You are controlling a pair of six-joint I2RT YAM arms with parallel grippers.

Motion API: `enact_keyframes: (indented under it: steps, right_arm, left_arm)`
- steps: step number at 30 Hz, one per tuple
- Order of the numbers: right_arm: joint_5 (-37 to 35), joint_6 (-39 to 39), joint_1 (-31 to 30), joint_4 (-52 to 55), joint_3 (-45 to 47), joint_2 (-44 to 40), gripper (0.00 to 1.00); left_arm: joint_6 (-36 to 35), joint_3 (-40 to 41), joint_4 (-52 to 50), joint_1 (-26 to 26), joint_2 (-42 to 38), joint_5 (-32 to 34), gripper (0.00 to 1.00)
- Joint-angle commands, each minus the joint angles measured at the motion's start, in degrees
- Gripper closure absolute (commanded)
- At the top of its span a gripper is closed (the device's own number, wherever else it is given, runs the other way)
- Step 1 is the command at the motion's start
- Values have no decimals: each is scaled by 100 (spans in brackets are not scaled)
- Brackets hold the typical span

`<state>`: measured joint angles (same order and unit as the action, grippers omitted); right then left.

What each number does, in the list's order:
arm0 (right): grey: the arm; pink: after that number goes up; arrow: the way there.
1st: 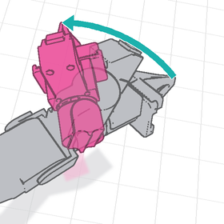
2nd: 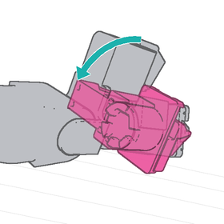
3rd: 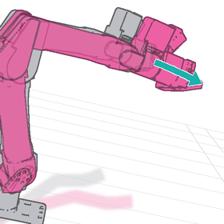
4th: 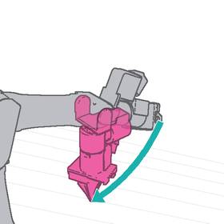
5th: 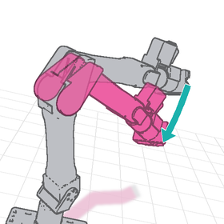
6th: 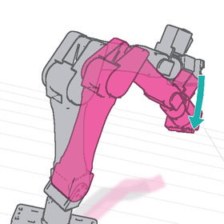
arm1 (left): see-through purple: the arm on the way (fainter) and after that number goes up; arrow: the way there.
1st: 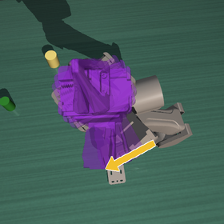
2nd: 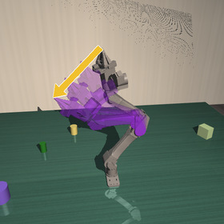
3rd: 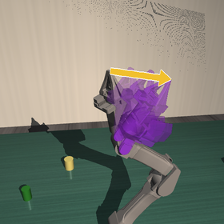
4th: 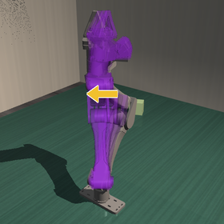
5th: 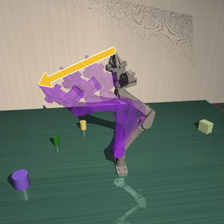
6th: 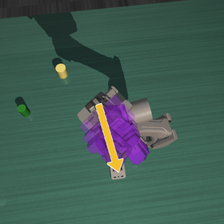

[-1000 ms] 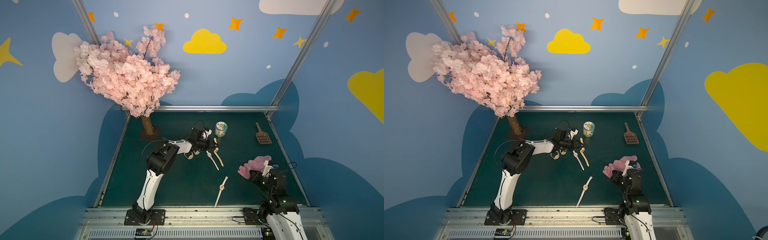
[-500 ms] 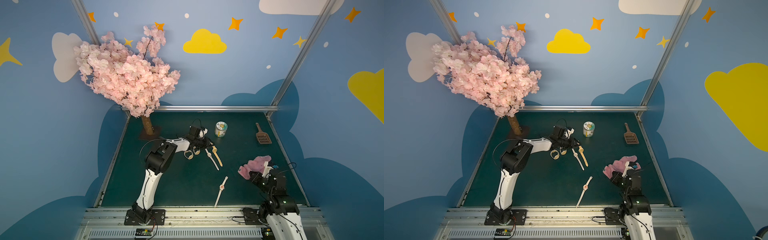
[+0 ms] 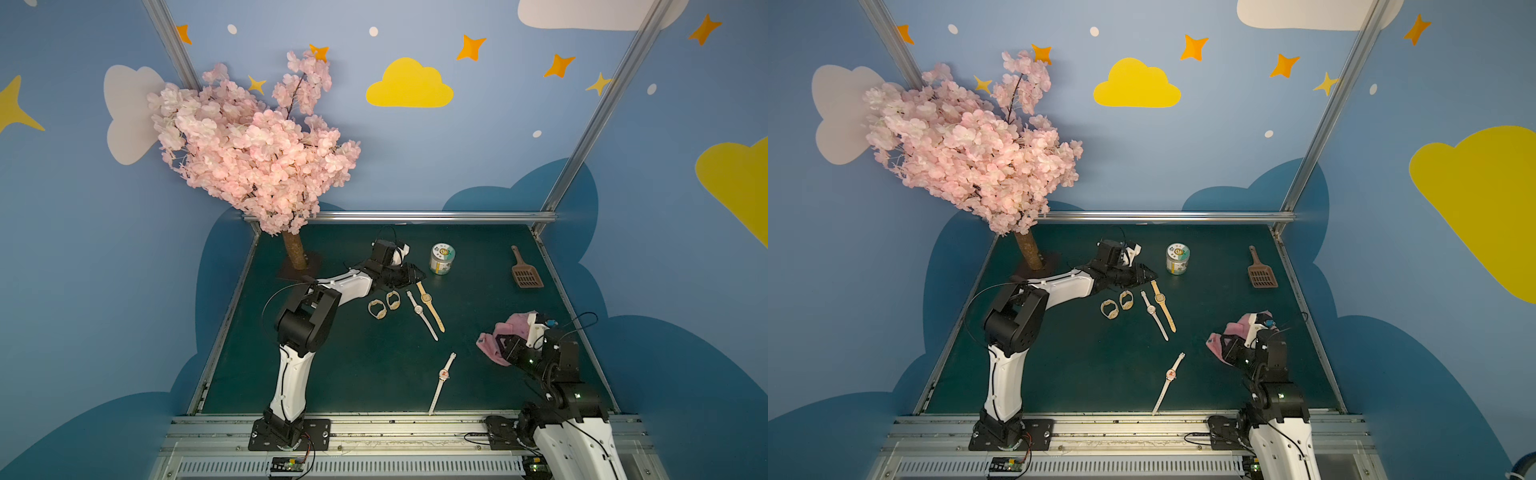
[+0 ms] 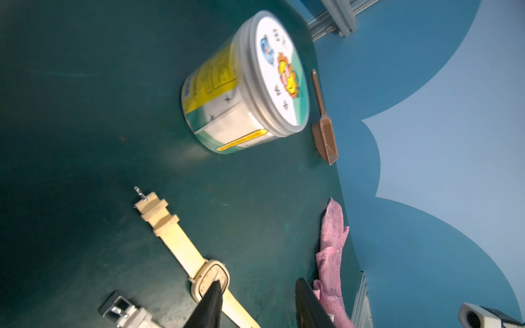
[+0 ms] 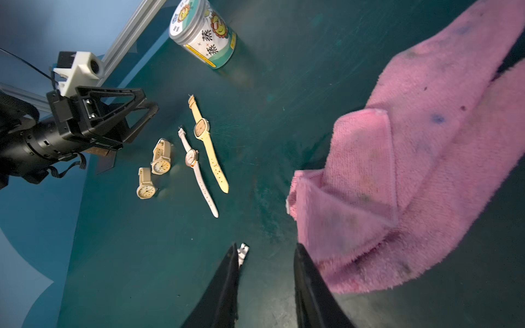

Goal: Wipe the watch dial
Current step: Place the watch at the center of the board, then pick up the watch at the center of the board.

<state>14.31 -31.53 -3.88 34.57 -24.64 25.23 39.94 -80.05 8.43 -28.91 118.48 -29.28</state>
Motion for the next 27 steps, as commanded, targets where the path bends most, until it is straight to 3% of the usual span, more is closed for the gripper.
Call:
enact_keyframes:
  steps: [1,5,13,17,27]
  right_arm:
    - [240,376,-237,-27,-442,563,63]
    - [-340,596,-891,8,-968,1175,63]
    - [-699,391,-2108,-414,-1324,2514,65]
    - [-770,-90,-2574,-565,-1089,2937,65]
    - [-388,-1154,-3233,-2020,36,3508,65]
  left_arm:
    - [-322,242,-148,-18,-521,146,56]
    - [-554,747,-113,-45,-1155,331,56]
    - [-1004,1801,-533,-208,-2362,728,53]
    - [-1094,2424,-595,-356,-2908,868,53]
    - [-622,3944,655,-728,-3407,115,53]
